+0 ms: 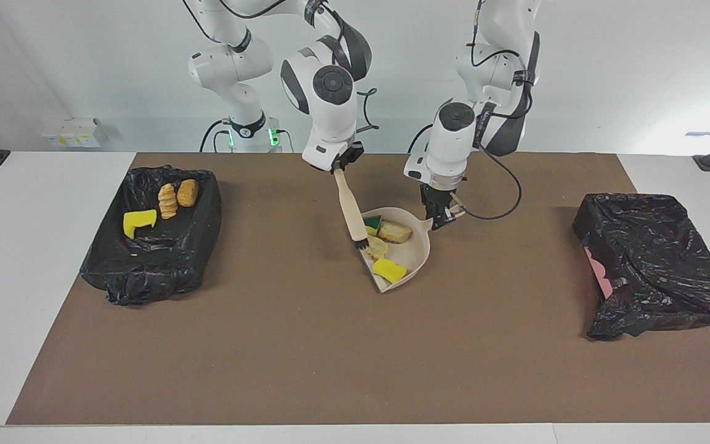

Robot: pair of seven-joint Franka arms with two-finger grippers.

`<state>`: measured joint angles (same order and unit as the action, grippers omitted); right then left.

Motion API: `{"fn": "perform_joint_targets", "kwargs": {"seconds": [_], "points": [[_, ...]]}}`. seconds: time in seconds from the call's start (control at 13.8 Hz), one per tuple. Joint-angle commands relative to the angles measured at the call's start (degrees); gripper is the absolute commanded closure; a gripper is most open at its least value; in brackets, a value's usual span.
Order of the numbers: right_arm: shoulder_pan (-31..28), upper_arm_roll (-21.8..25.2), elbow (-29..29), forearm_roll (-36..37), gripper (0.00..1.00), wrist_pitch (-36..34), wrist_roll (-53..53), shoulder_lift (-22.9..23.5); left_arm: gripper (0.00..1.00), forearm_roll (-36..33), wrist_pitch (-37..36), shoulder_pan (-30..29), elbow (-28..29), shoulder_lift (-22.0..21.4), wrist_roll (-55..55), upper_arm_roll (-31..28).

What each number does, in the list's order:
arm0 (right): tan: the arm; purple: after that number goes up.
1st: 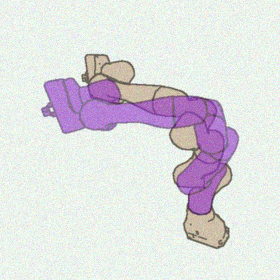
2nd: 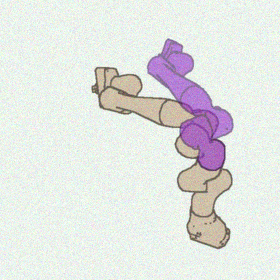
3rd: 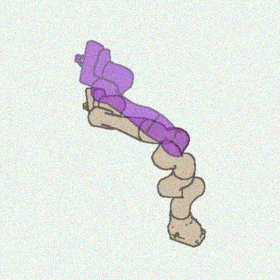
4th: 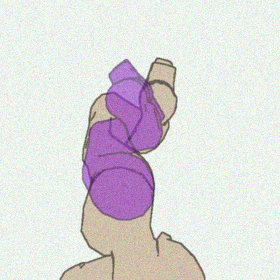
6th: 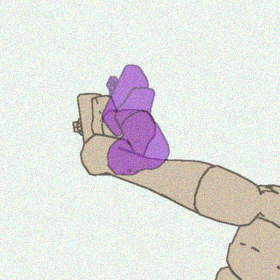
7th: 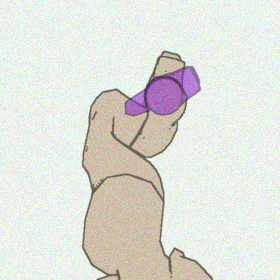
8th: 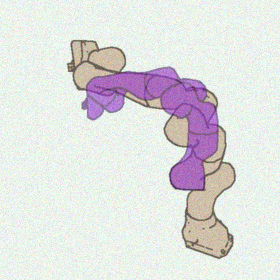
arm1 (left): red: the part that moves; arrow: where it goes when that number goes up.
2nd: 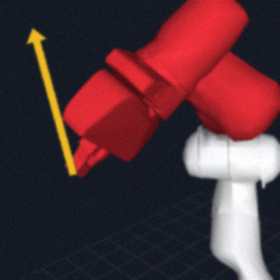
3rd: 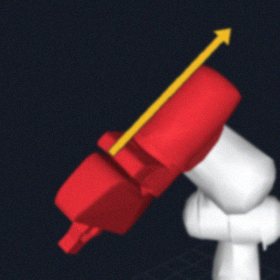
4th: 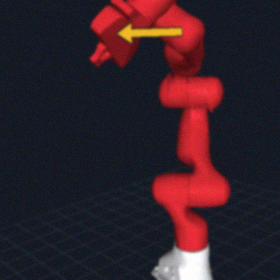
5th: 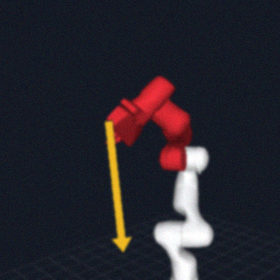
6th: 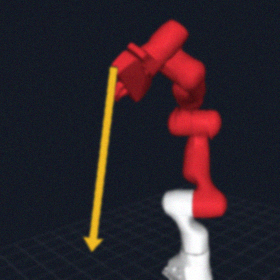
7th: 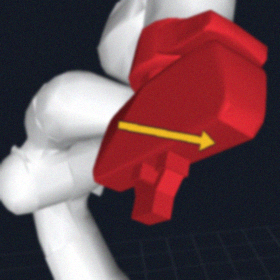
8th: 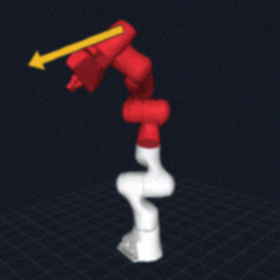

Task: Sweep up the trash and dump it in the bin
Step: 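Sweep the rocks and yellow sponge into the dustpan with the right gripper, then carry the loaded dustpan over the black bag with the left gripper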

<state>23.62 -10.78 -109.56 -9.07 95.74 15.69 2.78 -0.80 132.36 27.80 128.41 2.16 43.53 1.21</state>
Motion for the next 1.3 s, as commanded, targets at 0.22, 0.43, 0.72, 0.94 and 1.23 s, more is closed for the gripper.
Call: {"fn": "perform_joint_targets", "kwargs": {"seconds": [0.22, 0.43, 0.72, 0.94, 1.23], "points": [[-0.6, -0.3, -7.2, -0.7, 1.00, -1.0, 0.3, -5.4, 1.00, 4.2, 0.3, -7.3, -2.0, -0.9, 10.1, 0.2], [0.5, -0.6, -15.1, -1.2, 1.00, 3.6, 6.5, -10.7, 1.00, 6.1, -4.4, -11.0, -5.8, -0.8, 15.4, 0.0], [6.1, -0.8, -20.3, -4.4, 1.00, 8.3, 15.7, -14.8, 1.00, 6.2, -14.2, -19.2, -12.6, -0.7, 26.7, 0.0], [13.5, -0.8, -20.8, -4.7, 1.00, 15.5, 24.3, -12.0, 1.00, 8.9, -16.4, -25.6, -16.5, -0.1, 34.8, -0.1], [20.2, -0.8, -19.0, -5.9, 1.00, 23.3, 31.3, -5.0, 1.00, 10.0, -22.8, -33.3, -24.8, 3.1, 45.8, -0.2]]}}
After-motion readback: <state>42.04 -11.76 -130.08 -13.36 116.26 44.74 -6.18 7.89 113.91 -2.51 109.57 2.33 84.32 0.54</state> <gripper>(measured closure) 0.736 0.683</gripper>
